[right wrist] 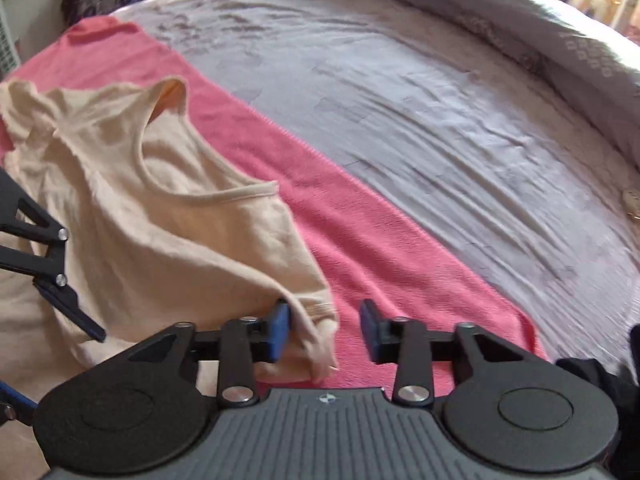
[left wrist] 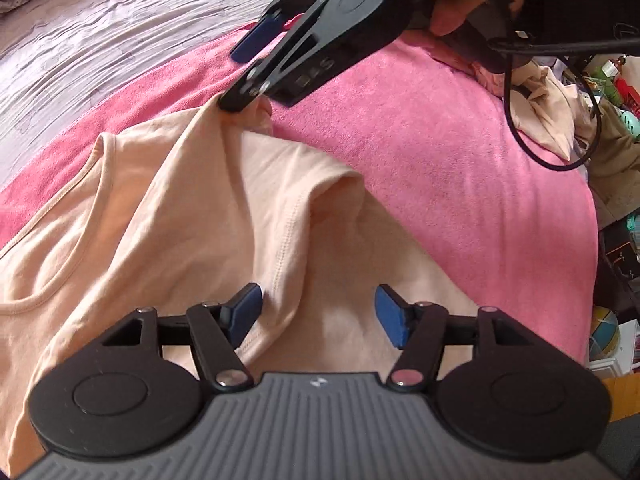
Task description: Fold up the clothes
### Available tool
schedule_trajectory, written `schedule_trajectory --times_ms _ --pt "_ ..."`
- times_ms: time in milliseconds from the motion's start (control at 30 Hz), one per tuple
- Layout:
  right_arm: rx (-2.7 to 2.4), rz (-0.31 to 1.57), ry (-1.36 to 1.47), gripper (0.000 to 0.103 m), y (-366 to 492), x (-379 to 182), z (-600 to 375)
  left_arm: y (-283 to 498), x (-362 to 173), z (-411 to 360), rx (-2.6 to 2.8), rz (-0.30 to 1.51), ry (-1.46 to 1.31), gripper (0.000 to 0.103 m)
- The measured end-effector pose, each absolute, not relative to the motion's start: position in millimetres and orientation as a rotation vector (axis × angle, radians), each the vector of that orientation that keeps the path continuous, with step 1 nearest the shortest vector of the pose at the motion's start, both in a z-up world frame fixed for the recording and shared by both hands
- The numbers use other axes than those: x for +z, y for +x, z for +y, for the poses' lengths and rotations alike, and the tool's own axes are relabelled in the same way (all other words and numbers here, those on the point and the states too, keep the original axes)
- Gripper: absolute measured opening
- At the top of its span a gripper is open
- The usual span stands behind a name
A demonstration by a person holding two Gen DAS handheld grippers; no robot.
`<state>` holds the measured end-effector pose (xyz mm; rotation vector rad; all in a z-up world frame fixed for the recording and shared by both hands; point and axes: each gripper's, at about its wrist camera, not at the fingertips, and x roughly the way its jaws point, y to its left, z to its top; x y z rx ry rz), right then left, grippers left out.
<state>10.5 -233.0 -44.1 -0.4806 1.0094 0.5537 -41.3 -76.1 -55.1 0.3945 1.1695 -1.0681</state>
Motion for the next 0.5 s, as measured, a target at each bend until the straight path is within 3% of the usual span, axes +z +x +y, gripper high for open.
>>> schedule_trajectory --times_ms 167,367,433,467,500 --pt "0.548 0.951 -0.518 0.048 -30 -9 -249 -15 -26 -42 -1.018 1.141 0.314 0.064" --pt "0.636 1.065 -0.480 0.043 -87 -40 -215 56 -8 -41 -0.922 1.110 0.153 0.064" --pt "0.572 1.098 -0.447 0.026 -94 -57 -203 63 -14 -54 -0.938 1.121 0.122 0.064" --pt "0.526 1.112 -0.443 0.004 -97 -63 -200 62 -20 -64 -0.940 1.128 0.144 0.064" --pt "0.478 1.126 -0.441 0.004 -100 -70 -197 60 -29 -73 -0.935 1.141 0.180 0.064"
